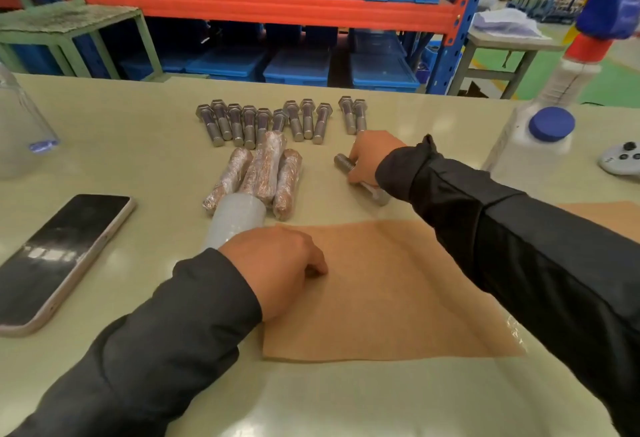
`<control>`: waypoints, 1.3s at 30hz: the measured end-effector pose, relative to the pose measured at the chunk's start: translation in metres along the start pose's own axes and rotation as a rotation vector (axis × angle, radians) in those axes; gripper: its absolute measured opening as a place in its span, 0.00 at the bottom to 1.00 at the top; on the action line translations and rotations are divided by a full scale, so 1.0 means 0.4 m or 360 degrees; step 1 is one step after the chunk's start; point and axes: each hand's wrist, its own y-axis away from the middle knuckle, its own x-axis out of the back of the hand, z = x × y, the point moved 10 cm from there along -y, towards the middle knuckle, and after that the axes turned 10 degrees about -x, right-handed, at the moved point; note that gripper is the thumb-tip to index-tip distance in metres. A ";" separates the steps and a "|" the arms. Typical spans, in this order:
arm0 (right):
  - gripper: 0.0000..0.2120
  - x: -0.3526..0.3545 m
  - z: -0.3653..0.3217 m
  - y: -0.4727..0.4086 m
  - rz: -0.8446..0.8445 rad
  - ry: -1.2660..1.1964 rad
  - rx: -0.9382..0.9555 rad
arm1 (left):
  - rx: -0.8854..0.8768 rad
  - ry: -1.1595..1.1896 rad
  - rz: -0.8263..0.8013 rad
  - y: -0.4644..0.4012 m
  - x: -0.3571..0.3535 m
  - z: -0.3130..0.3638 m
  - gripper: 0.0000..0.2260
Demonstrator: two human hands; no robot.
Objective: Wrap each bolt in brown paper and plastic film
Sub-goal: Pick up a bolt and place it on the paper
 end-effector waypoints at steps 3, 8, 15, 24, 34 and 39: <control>0.17 0.010 -0.009 0.062 -0.0083 0.0004 0.0242 | -0.0008 0.0007 0.0025 0.005 0.001 0.000 0.18; 0.19 0.016 -0.012 0.228 -0.0178 -0.0154 0.0656 | 0.0008 0.0034 0.0038 0.006 -0.007 -0.011 0.17; 0.21 -0.034 0.006 0.405 -0.0297 -0.0074 0.0835 | 0.0041 -0.0136 0.0180 0.009 0.020 -0.015 0.15; 0.14 0.063 0.112 0.418 -0.0026 -0.1464 0.0347 | 0.0051 -0.0262 0.0309 0.016 0.047 -0.001 0.15; 0.18 -0.072 0.137 0.419 -0.0121 -0.1392 0.0139 | 0.0107 -0.0279 0.0386 0.024 0.064 0.003 0.14; 0.20 -0.069 0.095 0.430 -0.0050 -0.1103 0.0391 | 0.0102 -0.0325 0.0374 0.020 0.065 0.008 0.15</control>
